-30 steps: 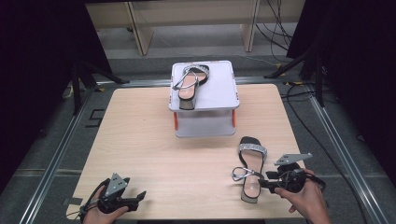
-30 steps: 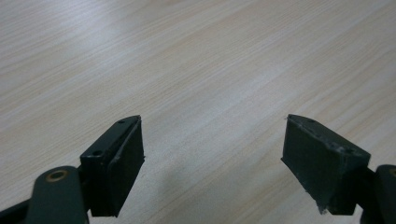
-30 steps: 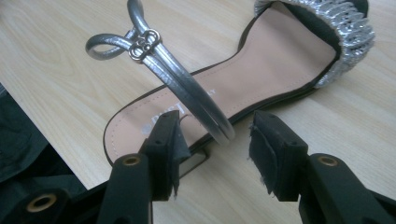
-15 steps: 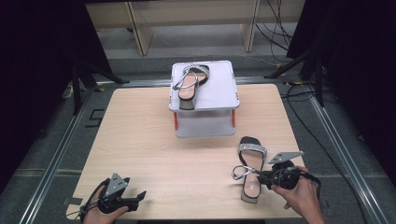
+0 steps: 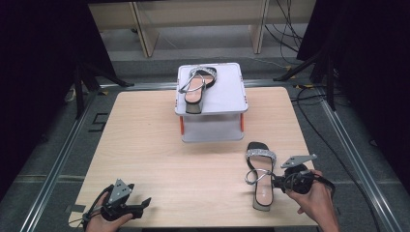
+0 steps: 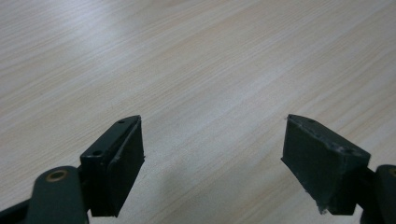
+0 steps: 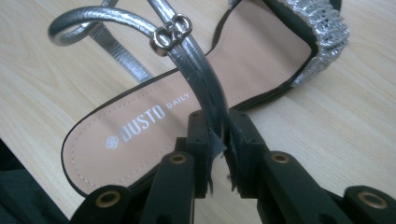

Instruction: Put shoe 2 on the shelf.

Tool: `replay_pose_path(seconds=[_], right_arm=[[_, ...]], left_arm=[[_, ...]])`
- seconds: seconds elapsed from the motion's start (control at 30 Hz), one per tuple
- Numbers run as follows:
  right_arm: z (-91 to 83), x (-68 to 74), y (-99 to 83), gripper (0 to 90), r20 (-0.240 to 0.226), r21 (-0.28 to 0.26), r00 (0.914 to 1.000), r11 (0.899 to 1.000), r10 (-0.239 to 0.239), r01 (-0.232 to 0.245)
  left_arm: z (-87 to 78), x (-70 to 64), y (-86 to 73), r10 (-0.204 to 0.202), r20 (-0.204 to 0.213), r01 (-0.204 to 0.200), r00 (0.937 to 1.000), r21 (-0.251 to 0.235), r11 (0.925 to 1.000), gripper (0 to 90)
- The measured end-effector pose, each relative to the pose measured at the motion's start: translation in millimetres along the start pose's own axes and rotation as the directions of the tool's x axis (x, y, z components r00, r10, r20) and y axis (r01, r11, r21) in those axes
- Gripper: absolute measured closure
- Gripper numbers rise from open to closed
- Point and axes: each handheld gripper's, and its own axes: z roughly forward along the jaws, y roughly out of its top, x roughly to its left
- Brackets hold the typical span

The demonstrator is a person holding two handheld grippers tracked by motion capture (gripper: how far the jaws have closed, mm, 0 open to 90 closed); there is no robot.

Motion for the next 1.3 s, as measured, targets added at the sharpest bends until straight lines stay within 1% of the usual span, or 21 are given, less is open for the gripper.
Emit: replay_pose_path(seconds=[0.1,0.13,0.17,0.27,0.3,0.33,0.43,0.53,0.6,0.63,0.7,0.73,0.77,0.93,1.0,1.07,1.1,1.13,1.2,1.23,1.3], right_arm=[[6.3,-3.3,-0.1,79.1,-0.023,-0.023,0.9996,1.000,0.015,-0.016],[7.1,-3.2,0.1,79.6,-0.030,-0.010,0.9991,0.999,0.030,-0.030],[7.5,-3.9,0.8,80.2,-0.027,0.013,0.9993,1.000,0.025,-0.024],[8.0,-4.3,1.3,81.0,-0.043,0.011,0.9988,1.000,0.023,-0.022],[6.5,-5.6,2.1,81.4,-0.038,0.024,0.9993,1.000,-0.003,0.004],[6.3,-4.3,3.4,81.6,-0.046,0.019,0.9986,0.999,0.026,-0.025],[4.3,-3.0,9.8,82.2,-0.069,0.069,0.9960,0.996,0.057,-0.052],[3.5,-6.7,18.0,82.5,-0.086,0.092,0.9961,0.996,0.019,-0.012],[-1.0,-5.8,23.4,82.5,-0.103,0.109,0.9931,0.993,0.056,-0.045],[-2.9,-9.9,26.8,82.6,-0.096,0.105,0.9953,0.995,0.015,-0.005],[-5.9,-11.0,29.9,82.6,-0.103,0.102,0.9945,0.995,0.019,-0.008],[-9.4,-10.6,33.1,82.8,-0.105,0.113,0.9937,0.993,0.037,-0.025],[-14.5,-14.8,40.5,83.0,-0.107,0.101,0.9940,0.995,0.020,-0.009],[-27.3,-20.8,62.9,83.3,-0.144,0.093,0.9894,0.996,0.015,-0.001],[-32.0,-23.8,72.5,83.4,-0.152,0.100,0.9882,0.995,0.019,-0.004],[-36.1,-23.5,77.7,83.4,-0.146,0.137,0.9884,0.990,0.043,-0.023],[-41.3,-25.0,89.4,83.6,-0.144,0.145,0.9894,0.989,0.019,0.002],[-44.4,-24.0,93.5,83.6,-0.142,0.162,0.9893,0.987,0.032,-0.008],[-48.8,-25.5,104.1,83.7,-0.149,0.143,0.9887,0.989,-0.016,0.037],[-53.2,-23.4,109.5,83.8,-0.139,0.158,0.9903,0.987,-0.005,0.027],[-59.2,-23.3,119.6,84.0,-0.141,0.136,0.9893,0.989,-0.037,0.057]], left_arm=[[0.1,0.2,-0.2,0.004,0.001,-0.004,1.0000,-0.006,1.0000,20.2],[0.0,0.5,-0.3,0.006,-0.001,-0.006,1.0000,-0.005,1.0000,20.2],[-0.2,0.6,-0.2,0.005,-0.005,-0.005,1.0000,-0.001,1.0000,20.2],[0.4,0.0,-0.5,-0.010,0.002,0.010,0.9999,0.000,0.9999,20.3],[0.8,-0.2,-0.6,-0.013,0.004,0.013,0.9999,-0.001,0.9999,20.2],[0.8,-0.2,-0.5,-0.012,0.005,0.012,0.9999,0.000,0.9999,20.2],[0.7,-0.1,-0.6,-0.013,0.004,0.013,0.9999,0.000,0.9999,20.3],[0.6,-1.2,-0.4,-0.026,0.005,0.026,0.9996,-0.015,0.9995,20.3],[1.0,-1.1,-0.5,-0.028,0.009,0.028,0.9996,-0.014,0.9995,20.3],[1.0,-1.1,-0.5,-0.030,0.009,0.030,0.9995,-0.014,0.9995,20.3],[1.0,-1.2,-0.5,-0.030,0.009,0.030,0.9995,-0.015,0.9994,20.3],[0.9,-1.2,-0.5,-0.031,0.013,0.031,0.9995,-0.015,0.9994,20.3],[1.0,-1.0,-0.5,-0.031,0.009,0.031,0.9995,-0.015,0.9994,20.3],[1.3,-0.8,-0.7,-0.030,0.009,0.031,0.9995,-0.018,0.9994,20.3],[1.3,-0.9,-0.7,-0.033,0.010,0.033,0.9994,-0.019,0.9993,20.3],[1.3,-0.9,-0.9,-0.032,0.012,0.032,0.9994,-0.020,0.9993,20.3],[1.1,-0.8,-0.6,-0.033,0.010,0.033,0.9994,-0.017,0.9993,20.3],[1.1,-0.8,-0.4,-0.034,0.009,0.034,0.9994,-0.017,0.9993,20.3],[1.1,-0.9,-0.4,-0.033,0.009,0.033,0.9994,-0.017,0.9993,20.4],[1.1,-0.9,-0.7,-0.035,0.009,0.036,0.9993,-0.017,0.9992,20.3],[0.9,0.2,-0.7,-0.021,0.001,0.021,0.9998,-0.009,0.9997,20.4]])
